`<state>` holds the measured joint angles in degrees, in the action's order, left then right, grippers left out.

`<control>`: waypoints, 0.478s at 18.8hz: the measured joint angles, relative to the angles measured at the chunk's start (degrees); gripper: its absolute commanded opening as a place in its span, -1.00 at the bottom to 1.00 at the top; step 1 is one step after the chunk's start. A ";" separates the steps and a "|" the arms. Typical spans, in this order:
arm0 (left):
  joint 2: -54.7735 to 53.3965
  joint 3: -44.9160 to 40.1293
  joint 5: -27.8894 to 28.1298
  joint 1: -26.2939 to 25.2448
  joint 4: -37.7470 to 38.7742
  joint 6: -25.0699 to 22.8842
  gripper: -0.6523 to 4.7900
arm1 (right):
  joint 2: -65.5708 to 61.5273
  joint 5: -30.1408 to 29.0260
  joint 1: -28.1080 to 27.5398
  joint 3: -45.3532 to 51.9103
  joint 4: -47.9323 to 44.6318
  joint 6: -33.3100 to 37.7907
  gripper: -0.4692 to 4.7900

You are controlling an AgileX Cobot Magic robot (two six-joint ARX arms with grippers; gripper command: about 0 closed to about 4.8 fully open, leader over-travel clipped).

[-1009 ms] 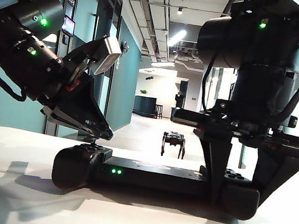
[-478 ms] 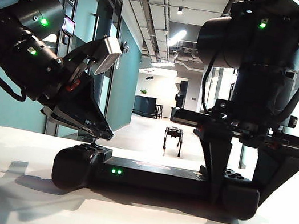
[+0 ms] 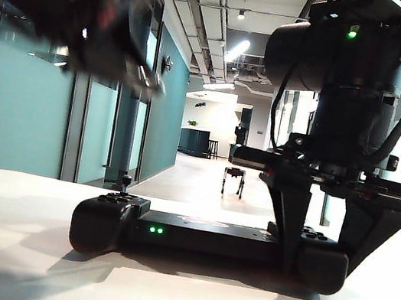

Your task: Push the left joystick on the remote control sitting on the white table forward to make the robot dog walk in a straight line until it approaches the door.

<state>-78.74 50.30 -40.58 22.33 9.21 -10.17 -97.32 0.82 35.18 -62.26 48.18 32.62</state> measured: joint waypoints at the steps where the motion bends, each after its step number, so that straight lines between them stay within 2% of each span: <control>1: 3.15 0.48 1.31 0.00 2.21 1.90 -0.78 | 0.00 0.00 0.00 0.00 -0.09 0.02 -0.07; 3: 9.51 0.74 4.79 0.00 2.56 6.60 -0.78 | 0.00 0.02 -0.02 0.00 -0.15 -0.28 -0.03; 5: 17.31 0.74 11.06 0.00 2.78 12.24 -0.78 | -0.02 0.04 -0.11 0.00 -0.48 -2.73 0.47; 6: 21.18 0.98 14.10 0.00 3.19 14.27 -0.78 | -0.04 -0.50 -0.20 0.00 -0.72 -3.63 0.62; 9: 31.26 1.03 19.39 0.00 7.52 16.37 -0.78 | -0.07 -0.92 -0.17 -0.07 -0.98 -4.90 0.62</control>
<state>-47.48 51.33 -21.19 22.33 16.73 6.20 -97.38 -0.10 35.00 -62.33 47.20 27.73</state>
